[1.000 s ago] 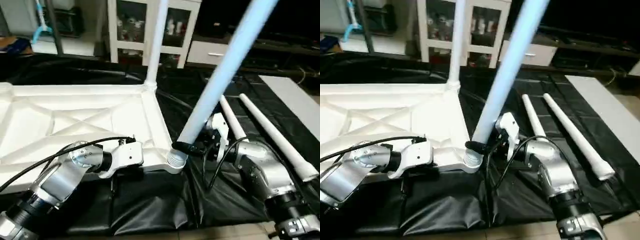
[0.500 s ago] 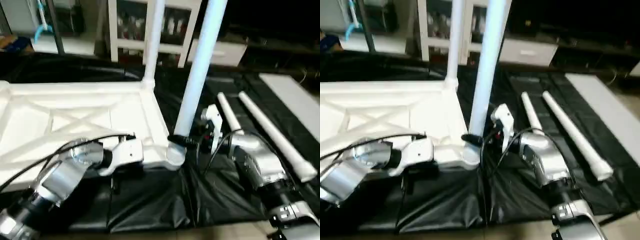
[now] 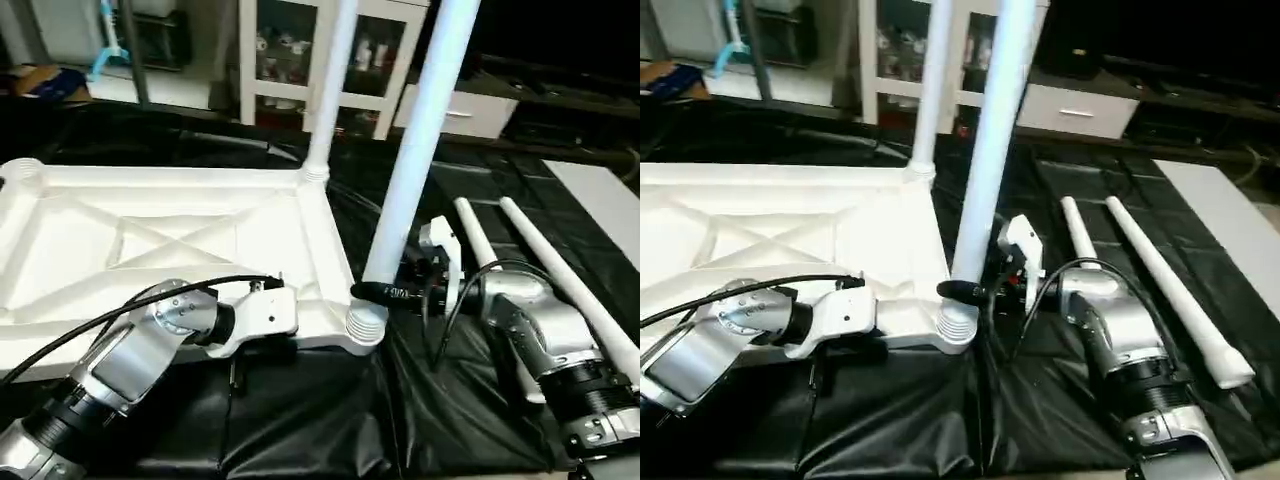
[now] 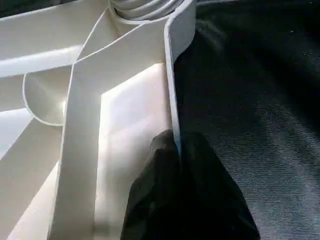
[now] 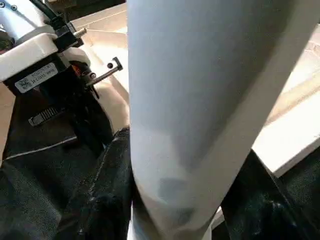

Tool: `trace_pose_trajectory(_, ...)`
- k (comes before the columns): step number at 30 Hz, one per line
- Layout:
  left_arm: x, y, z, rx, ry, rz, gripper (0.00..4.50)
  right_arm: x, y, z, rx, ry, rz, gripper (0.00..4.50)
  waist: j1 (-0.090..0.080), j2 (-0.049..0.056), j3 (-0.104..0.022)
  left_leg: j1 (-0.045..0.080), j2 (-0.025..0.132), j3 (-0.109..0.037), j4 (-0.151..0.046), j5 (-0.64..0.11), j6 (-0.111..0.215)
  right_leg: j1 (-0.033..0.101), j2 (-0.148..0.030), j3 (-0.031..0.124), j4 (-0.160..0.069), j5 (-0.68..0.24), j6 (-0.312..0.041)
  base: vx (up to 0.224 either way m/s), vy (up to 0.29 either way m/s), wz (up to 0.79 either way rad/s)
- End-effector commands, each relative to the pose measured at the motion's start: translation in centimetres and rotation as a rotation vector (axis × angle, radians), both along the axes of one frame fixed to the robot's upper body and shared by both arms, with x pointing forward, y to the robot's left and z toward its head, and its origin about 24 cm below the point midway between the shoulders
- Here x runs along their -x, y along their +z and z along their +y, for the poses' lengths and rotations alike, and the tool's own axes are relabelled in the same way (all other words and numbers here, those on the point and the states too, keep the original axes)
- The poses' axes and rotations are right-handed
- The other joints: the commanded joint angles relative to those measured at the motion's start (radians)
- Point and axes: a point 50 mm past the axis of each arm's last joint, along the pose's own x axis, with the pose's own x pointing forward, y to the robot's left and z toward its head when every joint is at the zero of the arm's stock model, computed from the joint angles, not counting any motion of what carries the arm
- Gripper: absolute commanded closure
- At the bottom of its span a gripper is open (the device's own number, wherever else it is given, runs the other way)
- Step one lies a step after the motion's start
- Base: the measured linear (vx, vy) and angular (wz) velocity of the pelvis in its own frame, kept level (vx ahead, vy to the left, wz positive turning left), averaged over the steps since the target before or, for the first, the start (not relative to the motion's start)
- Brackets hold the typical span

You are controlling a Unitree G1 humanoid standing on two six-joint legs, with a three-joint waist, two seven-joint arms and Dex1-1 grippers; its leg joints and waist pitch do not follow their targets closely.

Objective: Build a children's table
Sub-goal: Insert table leg to table base

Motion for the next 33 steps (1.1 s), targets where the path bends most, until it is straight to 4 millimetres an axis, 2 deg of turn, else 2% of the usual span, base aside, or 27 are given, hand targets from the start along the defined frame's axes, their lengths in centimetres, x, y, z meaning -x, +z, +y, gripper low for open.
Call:
trace_pose_trajectory(1, -0.1, 0.0, 0.1, -0.038, -0.009, -0.027, 4.5, 2.1, -6.0, -1.8, 0.204, -0.128, 0.201, 2.62, -0.005, 0.023, -0.021, -0.007, 0.033, -0.014, -0.082, -0.354, -0.001, 0.003, -0.065, 0.052, -0.104, -0.481, -0.109, 0.0, 0.0, 0.0)
trace_pose_trajectory(4, -0.1, 0.0, 0.1, -0.038, -0.005, -0.028, 4.5, 2.4, -6.2, -1.8, 0.179, -0.176, 0.174, 2.62, -0.01, 0.023, -0.021, -0.005, 0.033, -0.018, -0.085, -0.378, -0.011, -0.002, -0.063, 0.051, -0.109, -0.502, -0.091, 0.0, 0.0, 0.0)
trace_pose_trajectory(5, -0.1, 0.0, 0.1, -0.038, -0.005, -0.028, 4.5, 2.4, -6.2, -1.8, 0.176, -0.179, 0.173, 2.62, -0.012, 0.016, -0.022, -0.007, 0.033, -0.018, -0.085, -0.385, -0.01, -0.001, -0.063, 0.05, -0.11, -0.513, -0.085, 0.0, 0.0, 0.0)
trace_pose_trajectory(6, 0.0, 0.0, 0.1, -0.039, -0.004, -0.028, 4.5, 2.6, -6.2, -1.8, 0.162, -0.185, 0.172, 2.62, -0.012, 0.019, -0.022, -0.005, 0.033, -0.021, -0.086, -0.398, -0.012, -0.002, -0.064, 0.05, -0.111, -0.525, -0.081, 0.0, 0.0, 0.0)
trace_pose_trajectory(9, 0.0, 0.0, 0.2, -0.039, -0.005, -0.028, 4.5, 2.9, -6.0, -1.8, 0.135, -0.193, 0.161, 2.62, -0.015, 0.017, -0.023, -0.006, 0.033, -0.023, -0.088, -0.42, -0.013, -0.002, -0.063, 0.048, -0.113, -0.535, -0.069, 0.0, 0.0, 0.0)
trace_pose_trajectory(10, 0.0, -0.1, 0.2, -0.04, -0.005, -0.027, 4.5, 3.0, -5.9, -1.9, 0.121, -0.207, 0.156, 2.62, -0.014, 0.02, -0.025, -0.004, 0.033, -0.023, -0.087, -0.418, -0.012, -0.004, -0.063, 0.049, -0.113, -0.528, -0.071, 0.0, 0.0, 0.0)
trace_pose_trajectory(14, 0.1, -0.1, 0.2, -0.041, -0.009, -0.025, 4.5, 3.2, -5.7, -2.2, 0.094, -0.23, 0.148, 2.62, -0.013, 0.018, -0.028, -0.009, 0.035, -0.019, -0.088, -0.378, -0.007, 0.0, -0.06, 0.05, -0.107, -0.443, -0.095, 0.0, 0.0, 0.0)
trace_pose_trajectory(16, 0.1, -0.1, 0.2, -0.044, -0.012, -0.026, 4.5, 3.2, -5.6, -2.4, 0.083, -0.254, 0.141, 2.62, -0.011, 0.019, -0.034, -0.011, 0.038, -0.014, -0.087, -0.319, -0.006, 0.006, -0.058, 0.052, -0.096, -0.341, -0.122, 0.0, 0.0, 0.0)
trace_pose_trajectory(18, 0.0, -0.1, 0.2, -0.045, -0.012, -0.027, 4.5, 3.3, -5.7, -2.5, 0.062, -0.276, 0.15, 2.62, -0.011, 0.022, -0.035, -0.013, 0.038, -0.011, -0.087, -0.287, -0.006, 0.009, -0.057, 0.052, -0.09, -0.281, -0.143, 0.0, 0.0, 0.0)
trace_pose_trajectory(20, 0.0, -0.1, 0.2, -0.046, -0.012, -0.028, 4.5, 3.4, -5.8, -2.5, 0.057, -0.28, 0.151, 2.62, -0.01, 0.021, -0.034, -0.013, 0.036, -0.011, -0.086, -0.308, -0.009, 0.011, -0.059, 0.052, -0.092, -0.315, -0.145, 0.0, 0.0, 0.0)
trace_pose_trajectory(25, 0.0, -0.1, 0.2, -0.046, -0.012, -0.03, 4.5, 4.0, -6.0, -2.3, 0.05, -0.276, 0.152, 2.62, -0.008, 0.02, -0.034, -0.01, 0.036, -0.013, -0.085, -0.329, -0.012, 0.007, -0.062, 0.053, -0.099, -0.383, -0.121, 0.0, 0.0, 0.0)
trace_pose_trajectory(33, 0.0, -0.1, 0.2, -0.049, -0.014, -0.029, 4.5, 4.7, -5.9, -1.7, 0.138, -0.19, 0.043, 2.62, -0.007, 0.02, -0.036, -0.016, 0.037, -0.012, -0.085, -0.29, -0.011, 0.014, -0.061, 0.052, -0.092, -0.323, -0.128, 0.0, 0.0, 0.0)
